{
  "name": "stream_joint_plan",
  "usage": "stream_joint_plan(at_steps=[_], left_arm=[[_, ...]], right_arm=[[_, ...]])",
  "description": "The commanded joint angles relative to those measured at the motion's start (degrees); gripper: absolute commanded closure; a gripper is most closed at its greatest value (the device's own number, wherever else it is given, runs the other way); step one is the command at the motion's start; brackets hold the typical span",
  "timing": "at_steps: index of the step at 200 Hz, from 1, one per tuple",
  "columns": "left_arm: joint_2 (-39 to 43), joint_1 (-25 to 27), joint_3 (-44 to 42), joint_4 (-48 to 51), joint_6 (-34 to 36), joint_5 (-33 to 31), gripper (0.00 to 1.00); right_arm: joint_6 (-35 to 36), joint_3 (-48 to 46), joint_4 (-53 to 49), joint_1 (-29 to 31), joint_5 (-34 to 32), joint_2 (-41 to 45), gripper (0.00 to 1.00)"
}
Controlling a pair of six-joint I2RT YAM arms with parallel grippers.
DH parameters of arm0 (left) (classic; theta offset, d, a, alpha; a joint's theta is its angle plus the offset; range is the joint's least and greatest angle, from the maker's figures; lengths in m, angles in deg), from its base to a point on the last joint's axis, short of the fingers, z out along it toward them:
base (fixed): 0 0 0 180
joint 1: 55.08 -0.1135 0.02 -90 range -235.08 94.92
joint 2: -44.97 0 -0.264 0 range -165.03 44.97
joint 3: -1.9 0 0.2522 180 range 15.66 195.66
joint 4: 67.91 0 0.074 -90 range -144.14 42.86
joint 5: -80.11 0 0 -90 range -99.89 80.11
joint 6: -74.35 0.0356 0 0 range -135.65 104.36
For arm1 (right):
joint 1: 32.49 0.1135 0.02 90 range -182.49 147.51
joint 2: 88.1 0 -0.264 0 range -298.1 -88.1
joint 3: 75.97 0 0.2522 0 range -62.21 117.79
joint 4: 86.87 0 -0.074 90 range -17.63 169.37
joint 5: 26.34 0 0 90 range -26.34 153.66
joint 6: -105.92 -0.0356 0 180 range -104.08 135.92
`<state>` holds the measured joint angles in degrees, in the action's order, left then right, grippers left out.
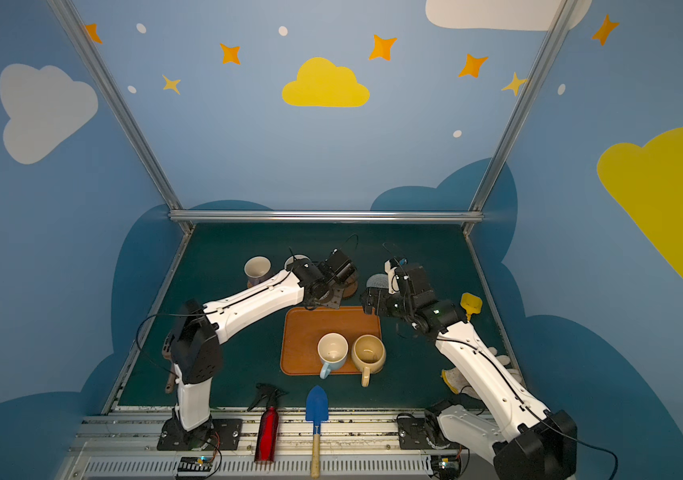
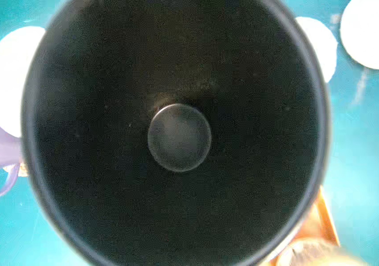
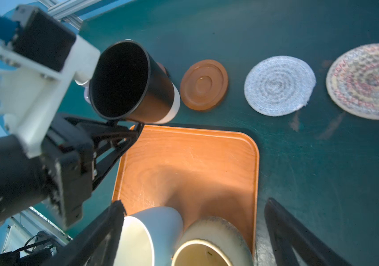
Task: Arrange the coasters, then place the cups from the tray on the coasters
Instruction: 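Lift the black mug off the tray with the left gripper, then carry the black mug onto the small brown coaster and open the left gripper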
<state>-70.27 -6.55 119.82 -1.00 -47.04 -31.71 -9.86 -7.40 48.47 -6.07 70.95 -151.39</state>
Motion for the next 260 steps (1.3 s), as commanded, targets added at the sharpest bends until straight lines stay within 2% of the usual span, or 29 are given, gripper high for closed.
stream_joint_plan(at_steps=[1,70,105,155,225,260], left_arm=[[-2.1,-1.1,5.1,-0.2,0.1,-1.7,0.96],[-11.0,-3.2,12.6,-3.5,-1.0,1.3,0.96],[-16.4,-3.4,20.0,0.9,-1.1,0.9,0.96],[-18.8,-3.4,22.0,2.5,-2.1,1.3,0.96],[-17.9,-3.6,18.0,0.2,-4.0,3.4,0.96],[-16.7,-3.6,14.9,-2.2,-5.7,5.0,0.8]], right_arm=[[-0.3,2.3,-1.2,-1.3,1.7,-0.9,0.05],[2.0,2.7,-1.4,-4.4,4.2,-2.4,0.05],[2.3,2.2,-2.1,-5.3,4.9,-2.0,0.06],[2.2,1.8,-1.9,-5.8,5.6,-1.7,0.06],[2.5,1.6,-2.5,-6.2,6.0,-2.0,0.06],[2.0,1.5,-1.8,-6.3,6.6,-2.5,0.06]])
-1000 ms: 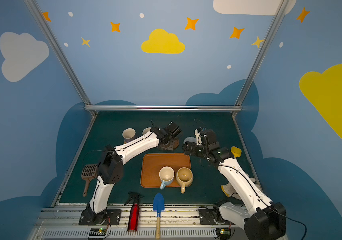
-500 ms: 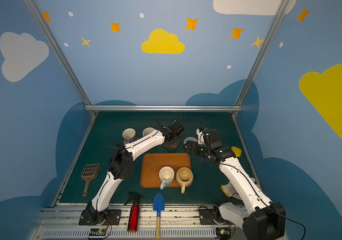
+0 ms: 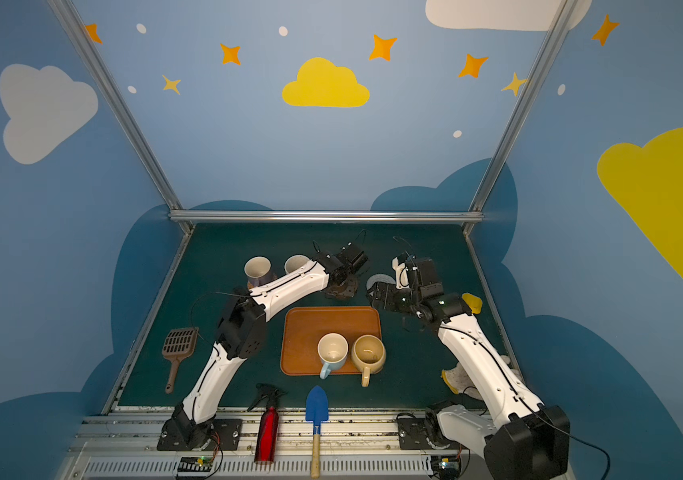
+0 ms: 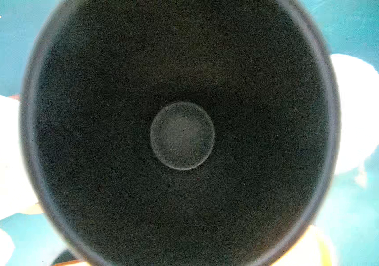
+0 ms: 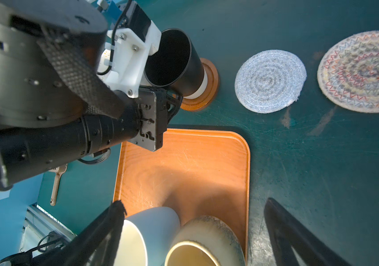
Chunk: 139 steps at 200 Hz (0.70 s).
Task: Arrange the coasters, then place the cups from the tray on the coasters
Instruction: 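Carry the black mug onto the small brown coaster and open the left gripper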
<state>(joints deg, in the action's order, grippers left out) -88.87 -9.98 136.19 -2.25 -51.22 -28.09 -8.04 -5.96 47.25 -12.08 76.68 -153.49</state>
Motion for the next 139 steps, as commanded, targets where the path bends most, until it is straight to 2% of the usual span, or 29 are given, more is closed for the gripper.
stream_joint_plan(at_steps=[1,58,96,124,139], left_arm=[[1.9,-0.2,-1.5,-0.9,-1.5,1.5,0.8],[3.0,-0.2,-1.4,-0.5,-0.9,1.5,0.56],[4.1,0.2,-2.3,-1.3,-1.0,2.6,0.51],[7.2,0.3,-4.8,-2.0,-1.5,2.2,0.38],[9.8,0.4,-6.3,-2.5,-1.5,2.2,0.24]], right_arm=[[0.1,0.1,-0.6,-0.3,0.9,-0.4,0.06],[-0.1,0.0,-0.1,-0.3,1.6,-1.1,0.06],[0.5,0.2,-1.2,-0.2,1.1,-1.4,0.06],[1.4,0.3,-3.3,-0.2,1.1,-0.4,0.05],[2.6,0.3,-5.0,0.1,1.3,0.2,0.05]])
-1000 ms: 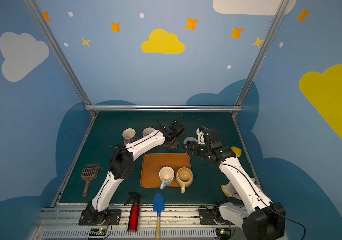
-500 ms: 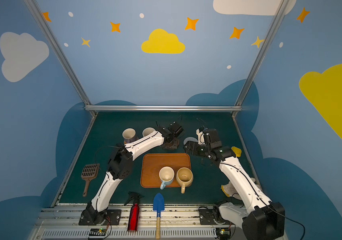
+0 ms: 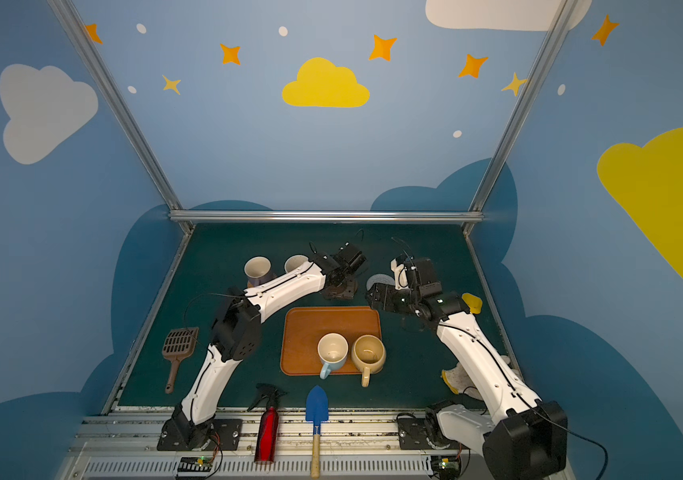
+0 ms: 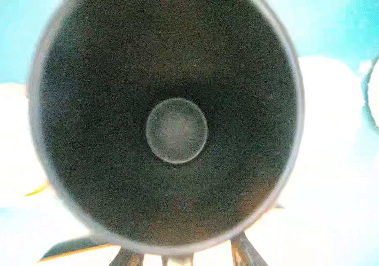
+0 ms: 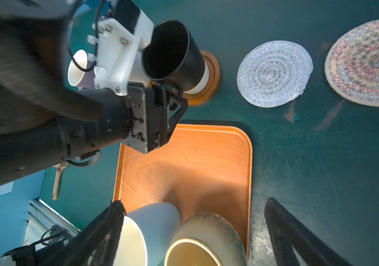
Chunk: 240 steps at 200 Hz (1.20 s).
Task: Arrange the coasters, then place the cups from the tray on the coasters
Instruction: 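Carry the black mug onto the small brown coaster and open the left gripper, then move the right gripper down to the light blue mug while the left gripper withdraws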
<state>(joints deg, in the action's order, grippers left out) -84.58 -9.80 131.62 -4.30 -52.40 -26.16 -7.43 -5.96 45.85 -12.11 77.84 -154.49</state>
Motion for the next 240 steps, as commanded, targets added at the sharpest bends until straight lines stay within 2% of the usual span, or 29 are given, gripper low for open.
stream_joint_plan(at_steps=[1,22,39,74,98,125,140,163,175,200,240], left_arm=[[5.7,0.3,-1.7,-0.4,-0.3,0.4,0.24],[10.9,0.9,-4.8,-2.2,0.2,1.1,0.07],[15.5,1.3,-8.7,-4.5,0.4,3.1,0.01],[26.4,1.3,-19.5,-10.1,1.9,12.2,0.0],[35.6,0.6,-28.4,-13.6,2.8,18.5,0.01],[46.1,0.4,-36.9,-14.1,5.8,20.1,0.01],[51.2,-0.2,-40.7,-12.7,6.1,20.4,0.01],[57.4,-1.7,-44.6,-9.1,6.6,22.1,0.01],[59.8,-2.2,-46.6,-7.6,6.6,21.9,0.01],[62.7,-3.4,-51.1,-7.8,6.5,26.2,0.02],[64.9,-3.4,-56.4,-10.7,3.9,28.9,0.03]], right_arm=[[2.0,0.3,-3.8,0.1,0.2,1.3,0.05],[3.4,0.2,-6.1,0.7,0.6,3.4,0.05],[4.5,0.4,-7.7,1.4,1.3,5.6,0.05],[5.5,-0.2,-9.6,4.8,1.5,10.0,0.05],[5.0,0.0,-11.8,10.3,0.0,10.8,0.05],[0.4,1.7,-17.0,18.5,-6.2,11.5,0.08],[-2.0,1.3,-19.3,22.1,-7.8,12.5,0.15],[-5.8,-0.4,-20.7,28.3,-10.9,14.8,0.16],[-8.0,-0.9,-21.0,30.9,-11.4,15.3,0.17],[-12.8,-1.5,-19.8,37.1,-13.8,13.9,0.2],[-18.2,-1.7,-12.2,45.7,-17.5,5.9,0.23]])
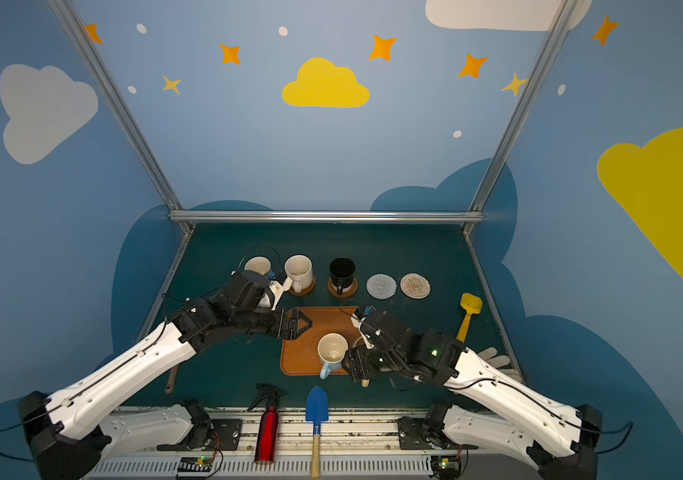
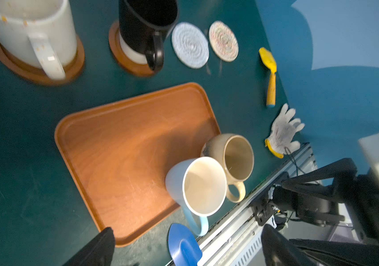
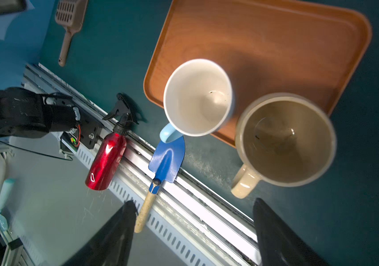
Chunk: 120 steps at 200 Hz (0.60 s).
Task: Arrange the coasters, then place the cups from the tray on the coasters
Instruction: 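Move the right gripper down to the light blue mug while the left gripper withdraws, then close the right gripper on the light blue mug's rim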
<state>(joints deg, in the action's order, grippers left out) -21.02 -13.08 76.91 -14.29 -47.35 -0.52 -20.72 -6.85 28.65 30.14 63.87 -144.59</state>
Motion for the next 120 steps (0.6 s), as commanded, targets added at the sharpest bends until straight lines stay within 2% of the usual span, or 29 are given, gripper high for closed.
stream_joint_plan(at_steps=[1,56,80,120], left_arm=[[1.3,-0.2,-1.8,-0.6,-1.3,3.3,0.03],[5.7,-0.3,-6.3,2.8,-3.5,-0.1,0.03],[7.9,-0.4,-9.4,1.1,-5.2,-0.5,0.02],[8.4,-1.5,-11.0,1.9,-4.7,-0.6,0.02]], right_arm=[[-5.0,-0.8,5.2,3.6,-3.5,-4.2,0.23],[-11.8,-1.1,6.4,11.9,-8.7,-13.0,0.26],[-12.6,-1.8,9.2,12.9,-8.8,-15.5,0.23],[-14.1,2.1,4.4,12.6,-14.9,-20.6,0.17]])
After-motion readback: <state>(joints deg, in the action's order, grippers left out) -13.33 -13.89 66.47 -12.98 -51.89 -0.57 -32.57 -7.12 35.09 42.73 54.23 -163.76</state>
